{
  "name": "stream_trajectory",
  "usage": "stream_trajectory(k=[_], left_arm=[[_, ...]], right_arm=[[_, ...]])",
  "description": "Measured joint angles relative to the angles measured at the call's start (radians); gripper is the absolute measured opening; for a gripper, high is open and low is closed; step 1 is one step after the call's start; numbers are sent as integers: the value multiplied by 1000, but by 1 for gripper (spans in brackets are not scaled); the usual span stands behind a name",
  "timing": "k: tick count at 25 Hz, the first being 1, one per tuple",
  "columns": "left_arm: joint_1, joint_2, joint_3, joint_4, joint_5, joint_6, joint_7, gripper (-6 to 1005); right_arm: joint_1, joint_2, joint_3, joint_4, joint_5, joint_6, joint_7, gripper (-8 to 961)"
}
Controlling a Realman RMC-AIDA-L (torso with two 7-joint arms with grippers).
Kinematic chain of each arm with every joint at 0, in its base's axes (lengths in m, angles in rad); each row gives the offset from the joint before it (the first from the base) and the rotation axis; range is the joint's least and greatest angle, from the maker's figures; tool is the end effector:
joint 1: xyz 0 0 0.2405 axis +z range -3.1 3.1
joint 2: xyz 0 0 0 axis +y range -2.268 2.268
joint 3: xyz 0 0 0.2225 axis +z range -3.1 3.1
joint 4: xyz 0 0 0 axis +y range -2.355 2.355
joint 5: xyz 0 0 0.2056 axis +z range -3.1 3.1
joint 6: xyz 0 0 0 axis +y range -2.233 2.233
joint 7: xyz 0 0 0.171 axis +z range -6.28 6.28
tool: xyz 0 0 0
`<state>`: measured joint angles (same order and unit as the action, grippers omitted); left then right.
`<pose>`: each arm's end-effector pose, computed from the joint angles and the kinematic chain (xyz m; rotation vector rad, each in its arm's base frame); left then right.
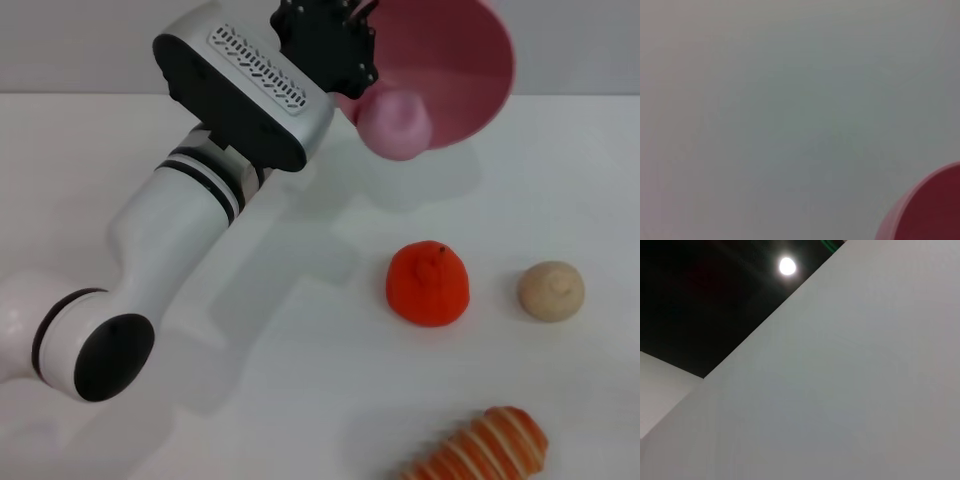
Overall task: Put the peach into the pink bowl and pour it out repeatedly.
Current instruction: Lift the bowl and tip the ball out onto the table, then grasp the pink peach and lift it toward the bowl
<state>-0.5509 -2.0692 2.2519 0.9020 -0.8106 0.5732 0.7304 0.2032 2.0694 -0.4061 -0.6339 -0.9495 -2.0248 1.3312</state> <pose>-0.0822 0.3861 -0.0730 -1.9456 0.1185 -0.5460 0.2424 0.2274 0.1863 -1.5981 0.1616 1.6737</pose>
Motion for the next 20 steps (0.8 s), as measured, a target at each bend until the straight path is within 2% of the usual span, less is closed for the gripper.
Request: stream_trajectory(k=[16,20], left_arm=[[2,1,-11,-1,-5,-8,6,60],[-1,2,-77,29,-10,-124,-10,60]], right_arm=[[17,-1,-12,22,-10,0,-8,610],[18,-3,-12,39,-18,0,-10,606]])
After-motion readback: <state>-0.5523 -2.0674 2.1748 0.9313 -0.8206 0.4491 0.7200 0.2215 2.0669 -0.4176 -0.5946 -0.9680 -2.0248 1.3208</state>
